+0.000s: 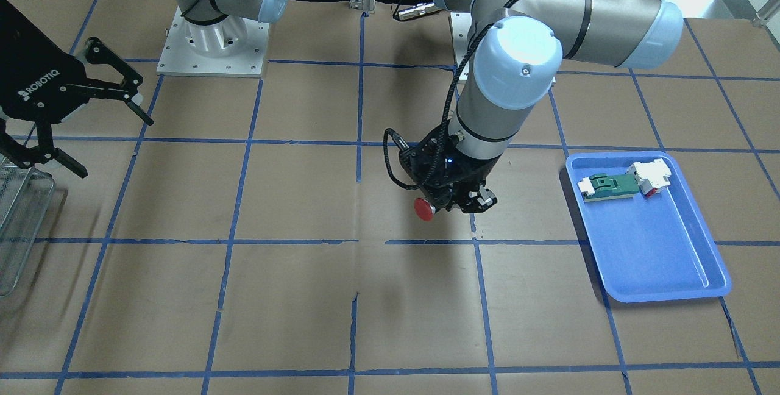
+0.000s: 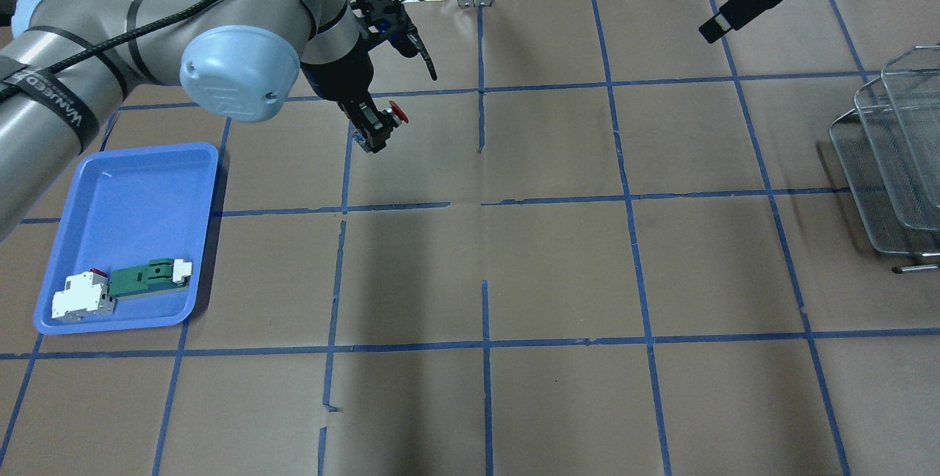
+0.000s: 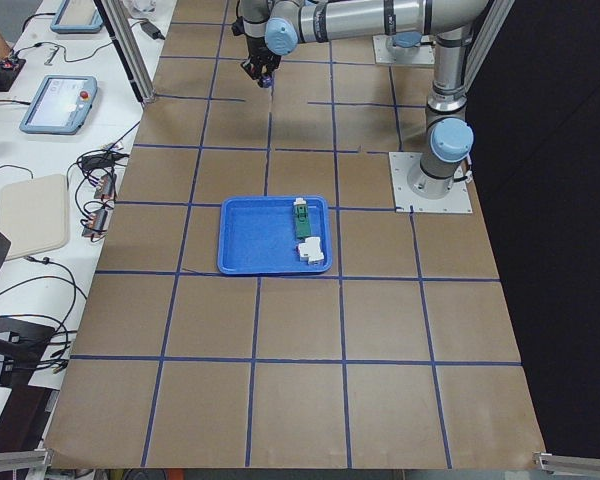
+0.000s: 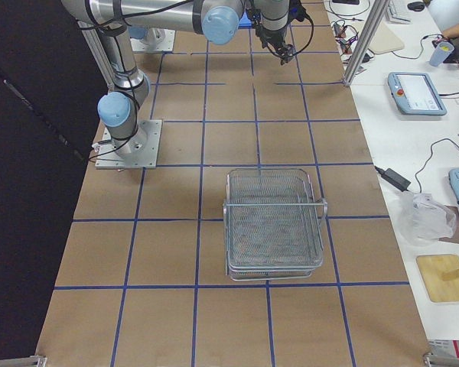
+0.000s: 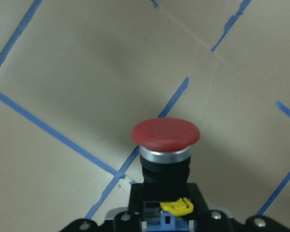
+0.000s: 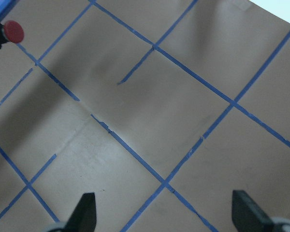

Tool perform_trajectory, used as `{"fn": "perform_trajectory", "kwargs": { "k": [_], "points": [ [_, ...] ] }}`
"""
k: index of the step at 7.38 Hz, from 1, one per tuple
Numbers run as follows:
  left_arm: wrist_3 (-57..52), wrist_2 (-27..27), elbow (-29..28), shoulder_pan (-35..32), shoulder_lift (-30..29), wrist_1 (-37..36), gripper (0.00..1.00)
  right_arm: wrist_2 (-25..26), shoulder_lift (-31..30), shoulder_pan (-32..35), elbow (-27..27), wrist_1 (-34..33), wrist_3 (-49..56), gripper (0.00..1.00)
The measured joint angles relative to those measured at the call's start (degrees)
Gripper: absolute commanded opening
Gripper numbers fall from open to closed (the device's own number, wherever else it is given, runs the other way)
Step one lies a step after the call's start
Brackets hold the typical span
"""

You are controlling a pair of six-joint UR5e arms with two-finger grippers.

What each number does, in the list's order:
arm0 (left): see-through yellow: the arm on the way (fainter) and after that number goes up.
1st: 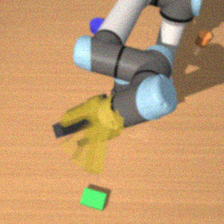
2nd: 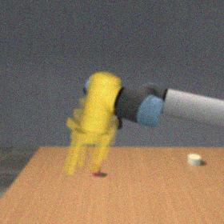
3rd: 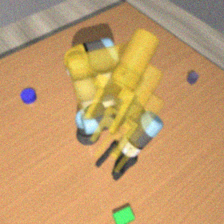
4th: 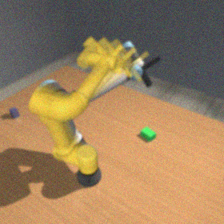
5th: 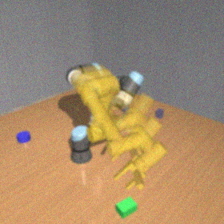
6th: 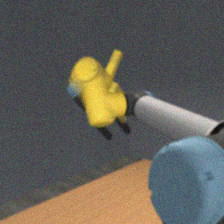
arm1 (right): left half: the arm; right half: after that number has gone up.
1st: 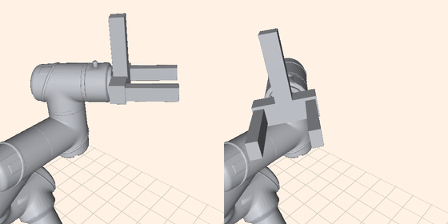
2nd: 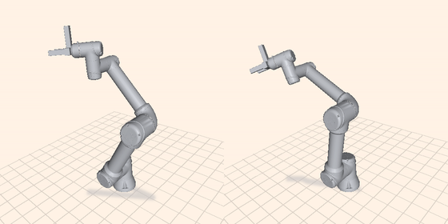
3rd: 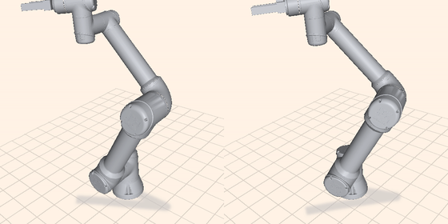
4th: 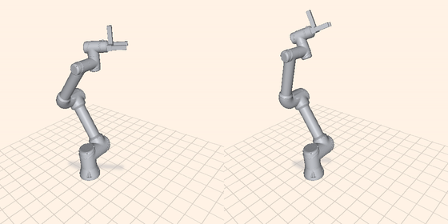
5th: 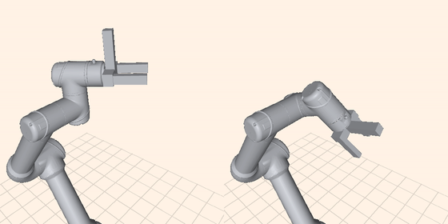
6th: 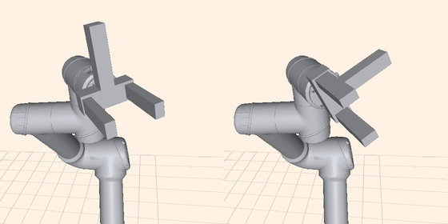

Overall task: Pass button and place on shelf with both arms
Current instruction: 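Lift the red button and carry it toward the right gripper, then close the right gripper on the red button while the left gripper holds it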

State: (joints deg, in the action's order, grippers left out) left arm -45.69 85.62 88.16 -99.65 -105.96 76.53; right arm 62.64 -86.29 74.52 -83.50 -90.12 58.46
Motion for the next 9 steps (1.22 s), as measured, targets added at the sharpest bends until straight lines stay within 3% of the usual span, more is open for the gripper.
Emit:
{"fn": "perform_trajectory", "kwargs": {
  "k": [2,3,5,9],
  "points": [
    [-3.8,-6.49,-0.55,-2.04,-0.35,-2.97,0.0,-8.68,-0.4,-0.8,-0.02,7.69,12.21,1.0],
    [-6.41,-8.97,-0.95,-3.26,-0.37,-4.0,0.0,-10.62,-0.01,-0.75,-0.29,9.85,20.1,1.0],
    [-11.23,-12.98,-2.99,-6.86,-0.41,-5.86,0.0,-11.88,0.43,-0.62,-2.49,11.03,35.57,1.0],
    [-13.35,-14.86,-9.07,-14.12,-1.18,-6.71,0.0,-11.89,0.33,-0.54,-4.39,10.82,47.77,1.0]
  ]
}}
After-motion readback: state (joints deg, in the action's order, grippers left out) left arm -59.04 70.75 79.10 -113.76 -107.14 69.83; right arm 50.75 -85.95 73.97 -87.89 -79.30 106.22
